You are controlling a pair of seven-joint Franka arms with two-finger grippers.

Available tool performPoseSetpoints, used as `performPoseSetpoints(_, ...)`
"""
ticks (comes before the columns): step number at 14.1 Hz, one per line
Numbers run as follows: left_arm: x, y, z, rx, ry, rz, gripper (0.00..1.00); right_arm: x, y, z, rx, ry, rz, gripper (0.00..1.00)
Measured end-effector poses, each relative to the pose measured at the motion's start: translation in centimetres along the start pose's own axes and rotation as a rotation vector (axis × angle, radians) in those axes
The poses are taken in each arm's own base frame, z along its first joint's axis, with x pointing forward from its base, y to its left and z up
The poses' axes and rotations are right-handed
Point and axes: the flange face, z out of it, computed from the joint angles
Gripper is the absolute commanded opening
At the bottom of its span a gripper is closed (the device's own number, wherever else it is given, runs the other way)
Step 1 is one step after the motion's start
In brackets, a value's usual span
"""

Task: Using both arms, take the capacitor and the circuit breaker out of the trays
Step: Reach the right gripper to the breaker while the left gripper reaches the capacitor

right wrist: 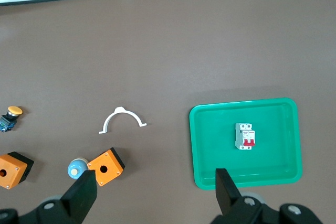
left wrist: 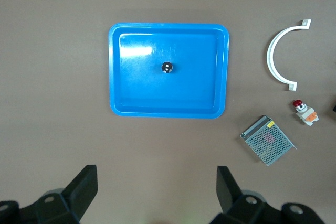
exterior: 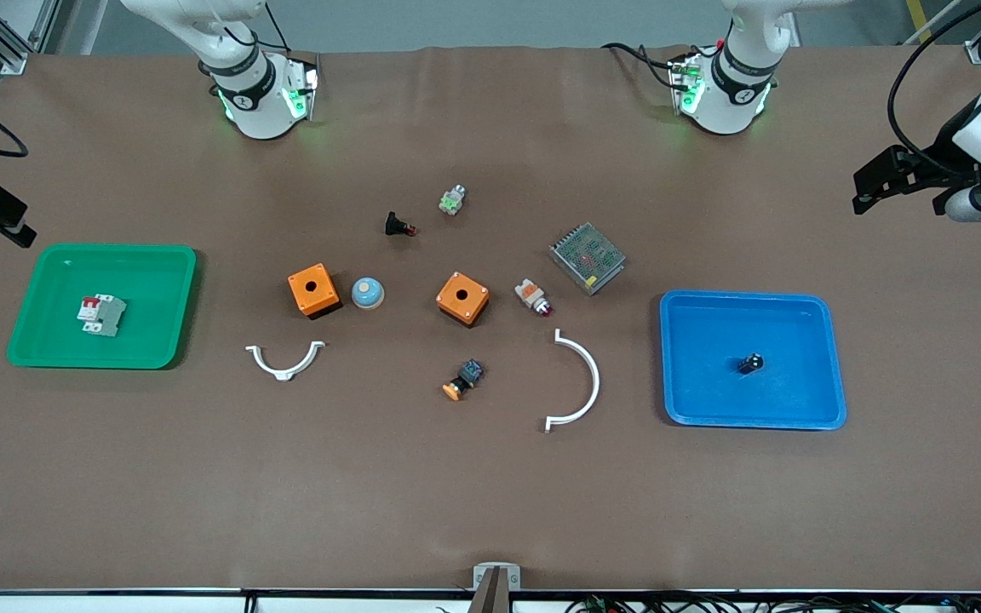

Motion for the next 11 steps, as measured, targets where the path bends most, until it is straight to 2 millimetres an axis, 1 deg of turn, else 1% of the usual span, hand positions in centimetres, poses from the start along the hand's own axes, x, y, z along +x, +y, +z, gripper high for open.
performPoseSetpoints(3,0.1,-0.3,0.0,0.000,-0.001,-0.006,1.00,0.0,0.0,0.0,0.000,0.000,0.000,1.00)
performPoseSetpoints(4,0.2,-0.5,0.3,-0.001,-0.006,-0.009,1.00,0.0,0.0,0.0,0.000,0.000,0.000,1.00)
performPoseSetpoints(5,0.7,-0.7,1.0,-0.003,-0.018,-0.011,1.00,0.0,0.0,0.0,0.000,0.000,0.000,1.00)
performPoseSetpoints(6,1.4,-0.8,2.1,-0.004,-0.037,-0.012,1.00,0.0,0.0,0.0,0.000,0.000,0.000,1.00)
performPoseSetpoints(8,4.1,-1.3,5.6,0.003,-0.057,-0.012,1.00,0.1,0.0,0.4,0.000,-0.008,0.000,1.00)
performPoseSetpoints(9,5.9,-1.4,8.1,0.007,-0.047,-0.010,1.00,0.4,0.0,1.1,-0.001,-0.021,-0.001,1.00)
performPoseSetpoints(10,7.3,-1.5,10.9,0.008,-0.042,-0.006,1.00,0.9,-0.1,2.3,-0.002,-0.043,-0.003,1.00)
performPoseSetpoints(11,8.4,-1.5,14.0,0.006,-0.039,-0.004,1.00,1.4,-0.3,4.0,-0.002,-0.071,-0.008,1.00)
